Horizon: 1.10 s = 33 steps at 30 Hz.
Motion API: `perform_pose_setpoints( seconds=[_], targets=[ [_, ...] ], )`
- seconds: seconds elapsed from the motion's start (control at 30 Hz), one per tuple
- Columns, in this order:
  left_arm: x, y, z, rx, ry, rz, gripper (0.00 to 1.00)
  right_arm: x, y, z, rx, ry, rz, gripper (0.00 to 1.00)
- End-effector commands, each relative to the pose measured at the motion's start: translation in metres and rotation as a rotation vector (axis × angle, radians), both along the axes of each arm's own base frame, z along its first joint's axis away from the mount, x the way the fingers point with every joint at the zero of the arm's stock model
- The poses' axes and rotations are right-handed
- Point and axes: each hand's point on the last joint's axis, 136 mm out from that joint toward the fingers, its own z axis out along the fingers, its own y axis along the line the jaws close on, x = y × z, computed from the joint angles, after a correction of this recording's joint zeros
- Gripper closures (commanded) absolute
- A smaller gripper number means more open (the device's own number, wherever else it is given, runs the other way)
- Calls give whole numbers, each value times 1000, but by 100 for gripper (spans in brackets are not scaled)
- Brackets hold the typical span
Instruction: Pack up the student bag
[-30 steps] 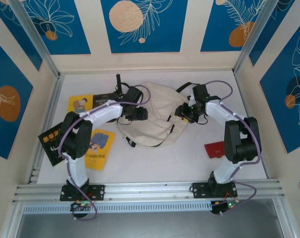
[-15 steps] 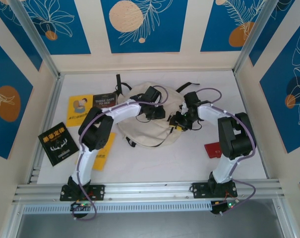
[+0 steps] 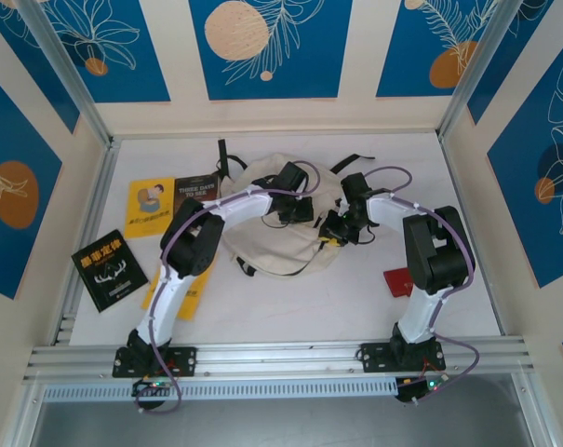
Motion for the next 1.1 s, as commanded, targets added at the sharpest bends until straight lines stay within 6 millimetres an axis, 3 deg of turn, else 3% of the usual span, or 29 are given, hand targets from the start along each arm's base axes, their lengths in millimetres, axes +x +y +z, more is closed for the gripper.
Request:
perform_pose_setpoints(
  seconds=[0.0, 0.57, 0.8, 1.07],
  targets=[
    [-17, 9, -37, 94, 100, 15, 91, 9, -1, 6, -27, -23, -20, 81],
    [-17, 17, -56, 152, 154, 75, 87, -2, -4, 30, -69, -65, -31, 83],
    [-18, 15, -59, 145, 166, 83, 87, -4, 18, 36, 22, -126, 67, 96],
    [-17, 10, -74, 122, 229, 153, 93, -40, 41, 51, 192, -188, 214, 100]
  ],
)
